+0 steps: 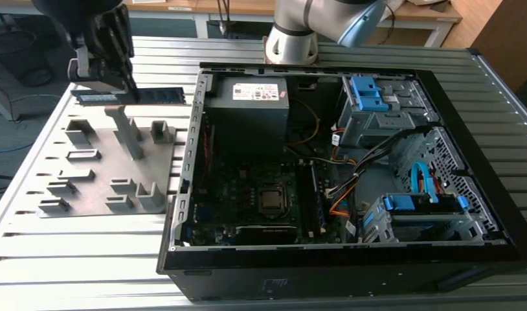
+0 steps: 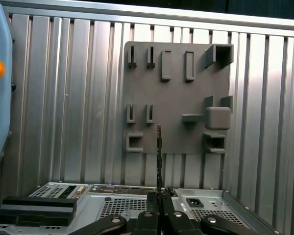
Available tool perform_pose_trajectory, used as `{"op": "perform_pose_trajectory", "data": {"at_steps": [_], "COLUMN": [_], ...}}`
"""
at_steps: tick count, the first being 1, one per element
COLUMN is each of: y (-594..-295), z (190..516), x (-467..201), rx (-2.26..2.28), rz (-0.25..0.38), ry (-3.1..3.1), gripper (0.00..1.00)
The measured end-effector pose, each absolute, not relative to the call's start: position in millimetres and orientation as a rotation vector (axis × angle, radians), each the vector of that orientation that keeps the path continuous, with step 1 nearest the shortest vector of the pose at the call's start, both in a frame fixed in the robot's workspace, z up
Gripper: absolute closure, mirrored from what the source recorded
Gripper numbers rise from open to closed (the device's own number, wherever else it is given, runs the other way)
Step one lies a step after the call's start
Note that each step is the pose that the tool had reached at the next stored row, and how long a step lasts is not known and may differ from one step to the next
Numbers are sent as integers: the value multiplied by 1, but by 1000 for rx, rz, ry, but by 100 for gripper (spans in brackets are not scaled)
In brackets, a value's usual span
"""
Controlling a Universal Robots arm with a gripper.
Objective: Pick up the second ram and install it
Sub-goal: 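Pick up the second ram and move it above second insertion slot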
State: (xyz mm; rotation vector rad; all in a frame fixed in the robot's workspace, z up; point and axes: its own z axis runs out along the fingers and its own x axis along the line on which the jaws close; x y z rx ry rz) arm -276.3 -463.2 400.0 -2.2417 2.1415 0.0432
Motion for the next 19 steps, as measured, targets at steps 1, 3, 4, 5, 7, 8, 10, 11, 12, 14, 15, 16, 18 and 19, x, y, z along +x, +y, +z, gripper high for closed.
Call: {"op": "perform_pose_trajectory", "data": {"at_steps": [1, 3, 4, 5, 7, 8, 10, 11, 12, 14, 15, 16, 18, 19], "y": [-463, -463, -463, -463, -463, -463, -463, -463, -463, -463, -463, -463, -463, -463], "z": [400, 400, 400, 400, 400, 400, 400, 400, 400, 400, 400, 400, 400, 400], "x": [-275, -271, -269, -267, -263, -262, -258, -256, -254, -250, -248, -246, -242, -241], "rx": [-2242, -2242, -2242, -2242, -2242, -2242, -2242, -2242, -2242, -2242, -2242, -2242, -2242, -2242], "rz": [43, 43, 43, 43, 43, 43, 43, 43, 43, 43, 43, 43, 43, 43], "ry": [2141, 2142, 2141, 2142, 2142, 2142, 2142, 2142, 2142, 2142, 2142, 2141, 2142, 2142], "gripper": [86, 86, 86, 86, 86, 86, 86, 86, 86, 86, 86, 86, 86, 86]}}
